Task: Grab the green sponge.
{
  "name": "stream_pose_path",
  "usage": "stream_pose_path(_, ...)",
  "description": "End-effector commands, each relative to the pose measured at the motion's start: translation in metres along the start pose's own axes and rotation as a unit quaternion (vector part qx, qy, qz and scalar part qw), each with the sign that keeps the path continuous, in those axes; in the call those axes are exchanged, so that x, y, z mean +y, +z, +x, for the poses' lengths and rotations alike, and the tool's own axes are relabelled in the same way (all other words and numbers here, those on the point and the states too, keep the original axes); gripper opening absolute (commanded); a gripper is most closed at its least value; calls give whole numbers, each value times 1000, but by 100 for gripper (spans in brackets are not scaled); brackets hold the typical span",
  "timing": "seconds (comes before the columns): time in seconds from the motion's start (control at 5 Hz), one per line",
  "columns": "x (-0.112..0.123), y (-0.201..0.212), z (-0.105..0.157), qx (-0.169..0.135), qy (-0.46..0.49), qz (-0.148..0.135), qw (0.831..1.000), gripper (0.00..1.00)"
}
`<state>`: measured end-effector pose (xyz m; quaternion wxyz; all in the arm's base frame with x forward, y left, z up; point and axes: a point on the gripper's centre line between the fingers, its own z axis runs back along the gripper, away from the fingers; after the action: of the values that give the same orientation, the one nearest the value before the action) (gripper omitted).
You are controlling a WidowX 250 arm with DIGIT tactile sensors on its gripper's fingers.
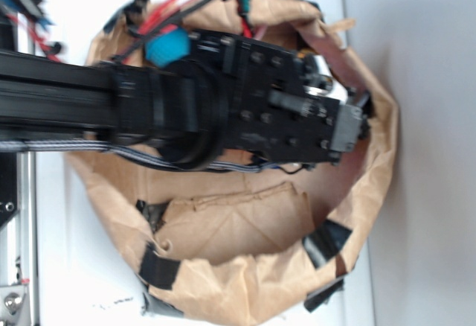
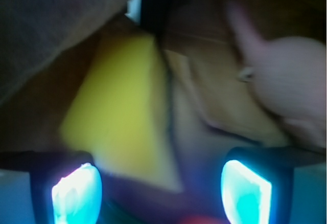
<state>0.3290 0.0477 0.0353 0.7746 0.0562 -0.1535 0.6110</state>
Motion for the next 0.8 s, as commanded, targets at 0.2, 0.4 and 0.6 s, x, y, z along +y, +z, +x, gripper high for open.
stream_pose_path(0.2,-24,3,8,-2,30,-38,999,100)
stream_pose_path(0.4,-23,4,5,-3,27,-48,998,0)
stream_pose_path(0.6,-19,6,3,-7,21,-51,998,0)
